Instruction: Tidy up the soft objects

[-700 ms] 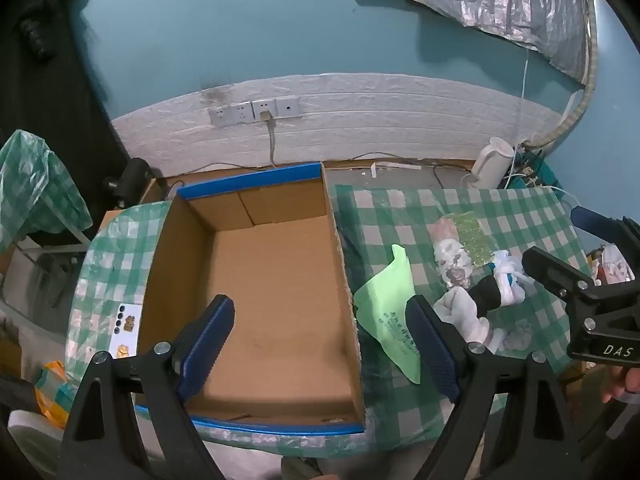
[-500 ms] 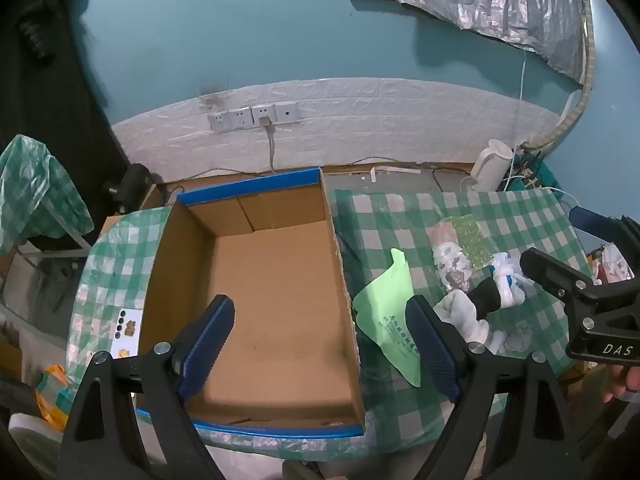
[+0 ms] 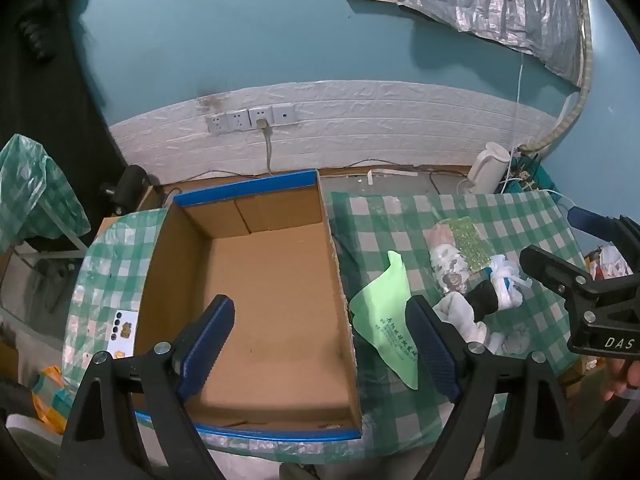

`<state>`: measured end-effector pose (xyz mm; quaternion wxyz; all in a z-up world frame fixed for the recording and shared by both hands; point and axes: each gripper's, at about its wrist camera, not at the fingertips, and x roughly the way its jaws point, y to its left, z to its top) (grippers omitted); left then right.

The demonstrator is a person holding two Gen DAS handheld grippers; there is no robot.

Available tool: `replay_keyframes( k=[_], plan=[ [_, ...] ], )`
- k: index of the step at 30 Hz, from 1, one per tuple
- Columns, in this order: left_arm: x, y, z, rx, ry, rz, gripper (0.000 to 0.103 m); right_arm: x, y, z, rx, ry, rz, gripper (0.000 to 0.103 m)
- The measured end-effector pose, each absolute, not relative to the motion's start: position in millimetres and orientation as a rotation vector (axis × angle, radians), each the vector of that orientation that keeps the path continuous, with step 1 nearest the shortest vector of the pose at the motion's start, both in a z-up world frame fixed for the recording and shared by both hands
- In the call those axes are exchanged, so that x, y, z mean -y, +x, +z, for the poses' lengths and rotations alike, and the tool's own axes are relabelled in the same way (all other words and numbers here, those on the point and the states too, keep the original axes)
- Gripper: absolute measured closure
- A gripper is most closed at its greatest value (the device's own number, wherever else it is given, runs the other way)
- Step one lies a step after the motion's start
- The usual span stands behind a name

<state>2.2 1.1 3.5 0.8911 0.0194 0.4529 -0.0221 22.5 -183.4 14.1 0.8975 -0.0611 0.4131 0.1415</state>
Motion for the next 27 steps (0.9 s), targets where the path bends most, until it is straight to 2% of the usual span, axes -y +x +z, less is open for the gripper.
replay_keyframes(
  k=[27],
  plan=[
    [6.3, -2.5, -5.5, -0.945, 0.052, -0.054, 0.015, 182.7, 22.6, 14.1, -0.858, -0.126, 0.289, 0.002]
  ],
)
